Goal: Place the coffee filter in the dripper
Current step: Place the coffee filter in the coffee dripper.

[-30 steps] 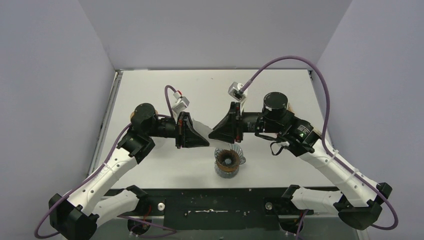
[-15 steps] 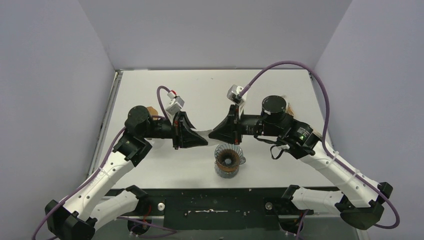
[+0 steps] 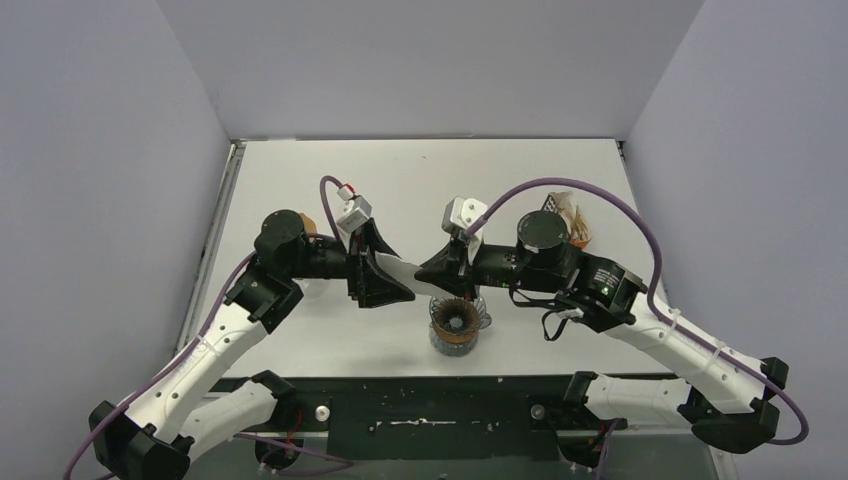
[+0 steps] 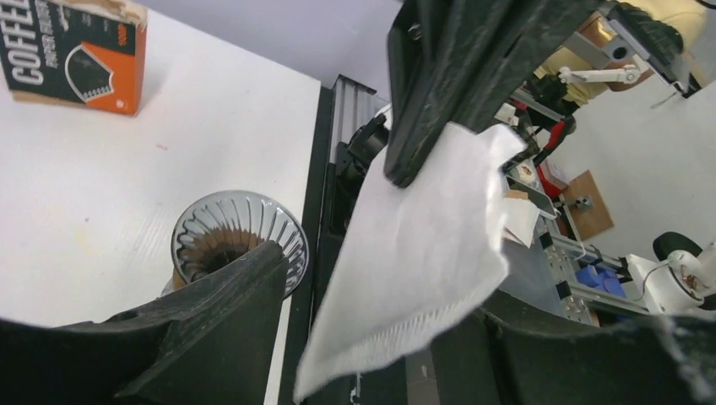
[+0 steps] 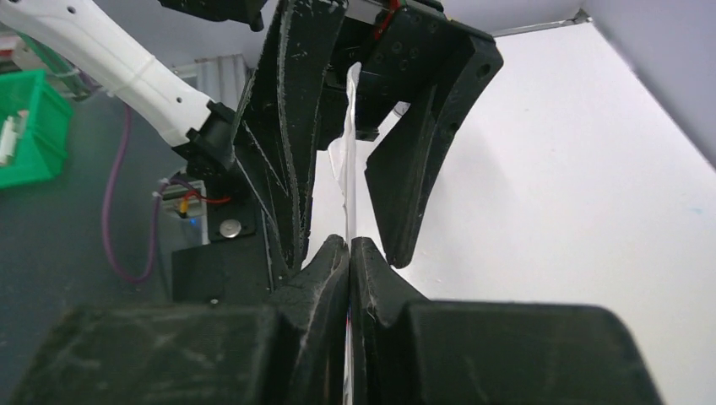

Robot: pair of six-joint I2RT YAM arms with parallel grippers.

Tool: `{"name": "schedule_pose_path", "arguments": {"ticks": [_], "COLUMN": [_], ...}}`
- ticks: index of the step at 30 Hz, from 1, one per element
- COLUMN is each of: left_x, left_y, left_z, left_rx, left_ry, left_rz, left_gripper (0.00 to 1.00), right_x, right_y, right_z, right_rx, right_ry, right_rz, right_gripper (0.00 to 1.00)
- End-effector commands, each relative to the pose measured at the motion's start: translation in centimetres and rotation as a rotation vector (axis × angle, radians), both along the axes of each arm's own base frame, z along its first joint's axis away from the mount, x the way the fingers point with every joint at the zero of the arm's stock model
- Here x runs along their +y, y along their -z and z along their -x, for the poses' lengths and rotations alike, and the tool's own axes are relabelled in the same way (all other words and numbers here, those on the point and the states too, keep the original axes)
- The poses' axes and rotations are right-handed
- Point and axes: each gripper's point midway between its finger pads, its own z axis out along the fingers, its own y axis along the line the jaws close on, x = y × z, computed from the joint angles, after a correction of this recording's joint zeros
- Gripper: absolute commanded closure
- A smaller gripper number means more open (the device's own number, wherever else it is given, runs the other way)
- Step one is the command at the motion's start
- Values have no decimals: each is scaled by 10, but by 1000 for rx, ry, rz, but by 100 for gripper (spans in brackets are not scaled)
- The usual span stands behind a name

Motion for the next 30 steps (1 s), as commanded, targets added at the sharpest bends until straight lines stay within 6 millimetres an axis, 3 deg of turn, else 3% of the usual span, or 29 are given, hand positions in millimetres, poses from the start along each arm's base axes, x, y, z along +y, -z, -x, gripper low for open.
{"name": "schedule_pose_path", "arguments": {"ticks": [1,6,12,22,26,30], "left_x": [9,17,21,35,43,46], "left_y": [3,18,15,23,4,-27], "left_z": [-2,-4,-7,-1,0,-4], "left_rx": [-71,-73,-73,-22,11,88], "left_ry": [-55,-105,-152,-217,-304,-385], "left_rz": [-75,-145,-143,-181,-134,-21], "left_gripper": [42,40,40,38,35,34], "right_x": [-12,-16,-14,-21,-29,-31], "right_y": [-8,1,5,-1,-9,-9], "right_z": [-12,-13,-9,-27,-35,-37], "right_rx": [-241,-431,-655,-947,-1014,-1059], "right_ry": [43,19,-33,40,82,78], "right_rz": [41,115,175,281,315,338], "right_gripper": [100,100,100,100,100,100]}}
